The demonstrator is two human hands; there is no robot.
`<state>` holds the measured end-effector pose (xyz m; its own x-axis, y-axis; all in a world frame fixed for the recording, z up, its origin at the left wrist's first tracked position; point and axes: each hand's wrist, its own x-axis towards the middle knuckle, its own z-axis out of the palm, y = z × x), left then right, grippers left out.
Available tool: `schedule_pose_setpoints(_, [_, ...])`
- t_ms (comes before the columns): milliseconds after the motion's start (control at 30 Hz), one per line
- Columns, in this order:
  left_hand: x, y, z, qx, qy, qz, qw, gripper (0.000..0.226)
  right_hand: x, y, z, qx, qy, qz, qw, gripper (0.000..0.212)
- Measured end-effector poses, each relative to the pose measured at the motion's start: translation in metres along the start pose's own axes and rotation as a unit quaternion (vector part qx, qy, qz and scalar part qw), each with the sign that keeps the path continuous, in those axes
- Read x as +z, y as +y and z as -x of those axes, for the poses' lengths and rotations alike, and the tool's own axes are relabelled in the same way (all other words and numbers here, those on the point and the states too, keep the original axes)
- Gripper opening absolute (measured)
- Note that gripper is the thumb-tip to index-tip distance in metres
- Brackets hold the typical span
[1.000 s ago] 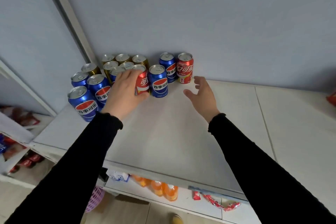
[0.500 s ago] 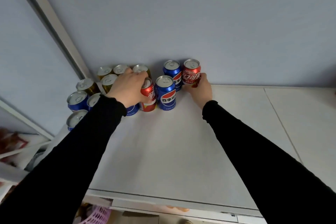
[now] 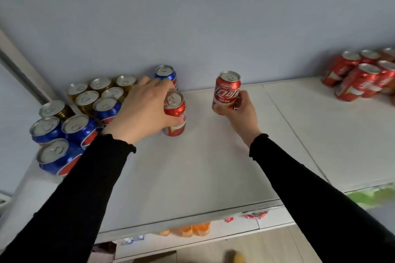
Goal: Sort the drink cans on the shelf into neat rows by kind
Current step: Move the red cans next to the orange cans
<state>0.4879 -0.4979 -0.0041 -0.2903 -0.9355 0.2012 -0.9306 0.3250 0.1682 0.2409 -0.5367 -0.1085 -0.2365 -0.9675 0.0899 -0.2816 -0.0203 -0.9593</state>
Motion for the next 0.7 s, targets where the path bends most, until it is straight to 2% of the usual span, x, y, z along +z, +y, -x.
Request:
schedule_pose_setpoints(200, [0.031,0.09,-0.038,0.076,-0.031,0.043,0.996,0.07,-0.094,0.02,0.023,0.004,0.055,0.024,0.998,0.054])
schedule_pose_setpoints(433, [0.072,0.238,-0.089,0.145,-0.048,0.041,0.987,0.07,-0.249,0.068,0.031,0.01,0.094,0.062,0.994,0.055])
schedule_pose_setpoints(700, [0.128,0.414,-0.134,0.156,-0.076,0.069,0.982,0.068,-0.416,0.124,0.003,0.036,0.086,0.102,0.99,0.067])
